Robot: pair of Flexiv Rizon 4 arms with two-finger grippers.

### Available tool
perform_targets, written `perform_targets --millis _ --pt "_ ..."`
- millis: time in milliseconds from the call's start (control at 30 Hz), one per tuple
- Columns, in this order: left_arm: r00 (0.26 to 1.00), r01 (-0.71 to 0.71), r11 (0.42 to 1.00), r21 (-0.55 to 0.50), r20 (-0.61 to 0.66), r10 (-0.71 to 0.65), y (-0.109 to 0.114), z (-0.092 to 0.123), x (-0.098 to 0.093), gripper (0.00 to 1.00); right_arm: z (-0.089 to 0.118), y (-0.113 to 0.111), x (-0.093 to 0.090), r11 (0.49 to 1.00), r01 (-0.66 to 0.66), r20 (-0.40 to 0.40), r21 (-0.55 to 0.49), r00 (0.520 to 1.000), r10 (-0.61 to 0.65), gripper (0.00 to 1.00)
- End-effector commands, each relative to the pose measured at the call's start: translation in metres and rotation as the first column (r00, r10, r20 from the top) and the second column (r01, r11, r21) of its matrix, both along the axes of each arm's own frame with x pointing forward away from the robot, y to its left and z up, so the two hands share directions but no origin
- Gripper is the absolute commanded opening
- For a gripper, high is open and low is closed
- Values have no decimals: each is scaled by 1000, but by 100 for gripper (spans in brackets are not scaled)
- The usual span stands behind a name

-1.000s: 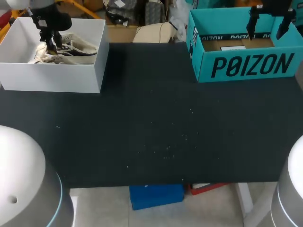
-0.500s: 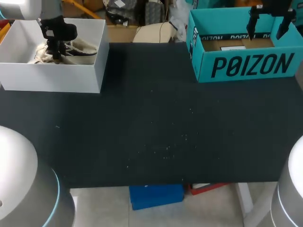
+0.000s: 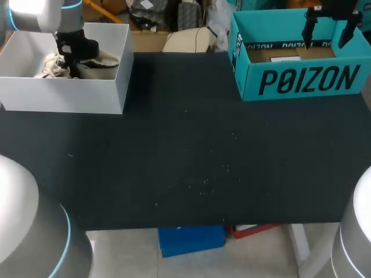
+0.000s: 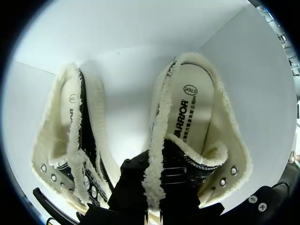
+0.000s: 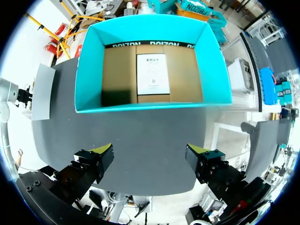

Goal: Take the shoe out of the shoebox, open the shoe tongue, remove and reinsert the insole, then place the shoe into the shoebox

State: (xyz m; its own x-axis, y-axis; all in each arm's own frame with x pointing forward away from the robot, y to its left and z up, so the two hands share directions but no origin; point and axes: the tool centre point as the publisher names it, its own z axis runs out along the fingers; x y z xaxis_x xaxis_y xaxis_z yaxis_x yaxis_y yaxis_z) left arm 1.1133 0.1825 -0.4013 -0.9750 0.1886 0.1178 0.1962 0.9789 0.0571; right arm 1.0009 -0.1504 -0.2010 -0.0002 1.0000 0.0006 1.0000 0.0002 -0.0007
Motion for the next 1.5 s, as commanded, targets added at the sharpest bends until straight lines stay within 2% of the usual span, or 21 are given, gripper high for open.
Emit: perform_targets --millis 33,200,300,567,667,733,900,933,1033,1167,1333,1500 --pt "1000 22 1000 2 -3 -22 0 15 -2 0 1 0 0 1000 0 -1 0 1000 0 100" --pt "997 65 998 14 -31 -64 1 48 -3 0 1 0 0 1000 0 -1 0 1000 0 100" --pt "997 79 996 40 -25 -78 1 76 -1 0 1 0 0 1000 0 -1 0 1000 0 100" --pt "999 11 998 64 45 -14 -8 173 6 0 1 0 0 1000 0 -1 0 1000 0 100" --pt "999 -1 1000 26 45 0 -22 210 2 0 1 0 0 1000 0 -1 0 1000 0 100" --pt "999 0 999 -49 36 2 -36 233 -4 0 1 0 0 1000 0 -1 0 1000 0 100" --pt "999 -7 1000 -24 46 8 -88 268 -21 0 1 0 0 1000 0 -1 0 1000 0 100" --pt "999 -9 1000 -24 46 10 -96 270 -24 0 1 0 0 1000 0 -1 0 1000 0 100" --pt "999 -18 1000 -13 49 19 -143 280 -39 0 1 0 0 1000 0 -1 0 1000 0 100" --pt "998 -24 1000 -12 60 25 -198 279 -57 0 1 0 0 1000 0 -1 0 1000 0 100" --pt "997 -48 999 -24 58 50 -274 260 -85 0 1 0 0 1000 0 -1 0 1000 0 100" --pt "998 -61 998 -27 22 62 -327 232 -109 0 1 0 0 1000 0 -1 0 1000 0 100"
